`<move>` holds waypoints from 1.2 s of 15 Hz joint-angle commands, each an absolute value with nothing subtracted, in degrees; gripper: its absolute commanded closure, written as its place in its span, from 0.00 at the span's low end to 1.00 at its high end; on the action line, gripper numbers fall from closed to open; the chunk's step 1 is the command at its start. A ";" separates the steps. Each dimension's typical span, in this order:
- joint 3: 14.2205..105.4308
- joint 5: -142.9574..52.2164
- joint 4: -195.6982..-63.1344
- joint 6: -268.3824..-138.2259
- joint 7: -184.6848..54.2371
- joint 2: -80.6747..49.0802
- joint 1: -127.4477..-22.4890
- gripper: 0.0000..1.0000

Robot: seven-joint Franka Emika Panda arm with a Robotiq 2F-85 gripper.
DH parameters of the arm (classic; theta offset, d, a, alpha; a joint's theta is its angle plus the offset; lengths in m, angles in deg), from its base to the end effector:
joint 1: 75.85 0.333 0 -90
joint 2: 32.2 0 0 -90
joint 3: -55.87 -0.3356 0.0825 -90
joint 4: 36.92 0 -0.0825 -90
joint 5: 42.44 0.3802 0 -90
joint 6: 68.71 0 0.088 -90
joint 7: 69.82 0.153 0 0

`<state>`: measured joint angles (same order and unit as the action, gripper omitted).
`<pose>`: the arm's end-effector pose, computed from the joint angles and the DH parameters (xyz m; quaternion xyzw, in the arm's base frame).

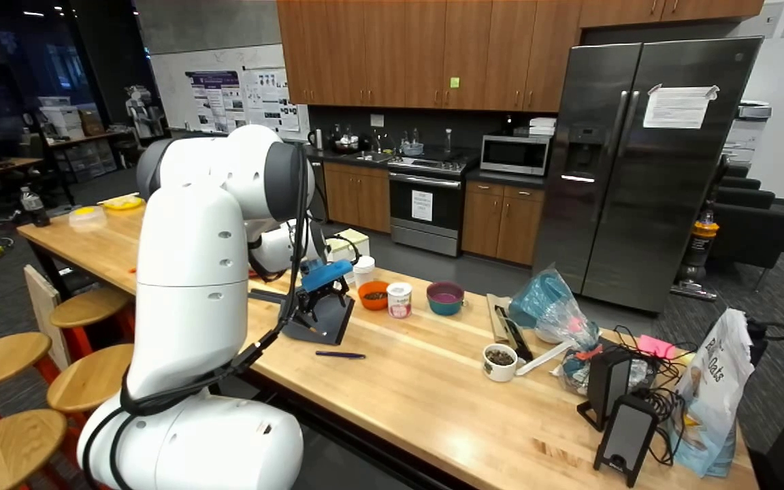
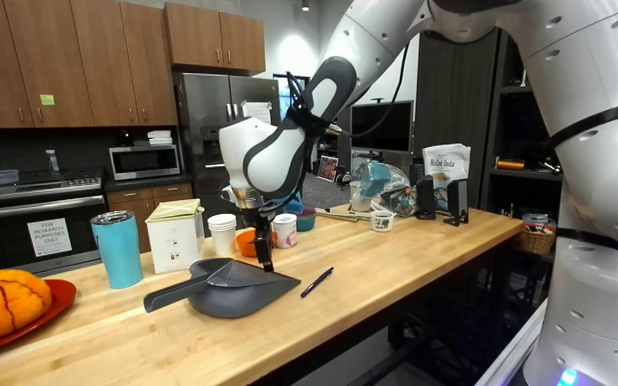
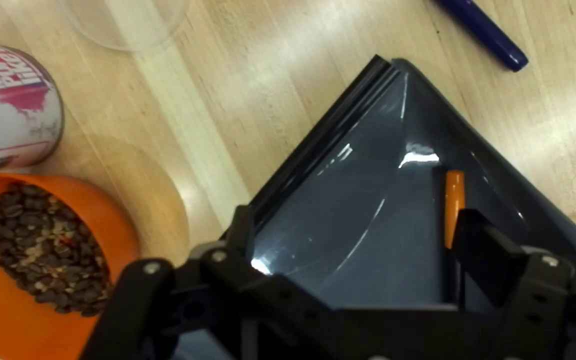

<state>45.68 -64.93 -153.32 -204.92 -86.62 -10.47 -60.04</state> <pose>0.5483 0.2482 0.2349 0.8675 0.4870 -0.0016 0.1011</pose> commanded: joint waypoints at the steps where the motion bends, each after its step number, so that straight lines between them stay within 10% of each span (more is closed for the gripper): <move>1: 46.79 -65.26 -156.72 -203.62 -84.72 -16.63 -61.78 0.00; 18: 47.66 -66.64 -166.20 -185.63 -110.29 -23.73 -70.52 0.00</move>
<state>47.98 -64.68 -161.84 -182.68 -102.78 -20.71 -69.48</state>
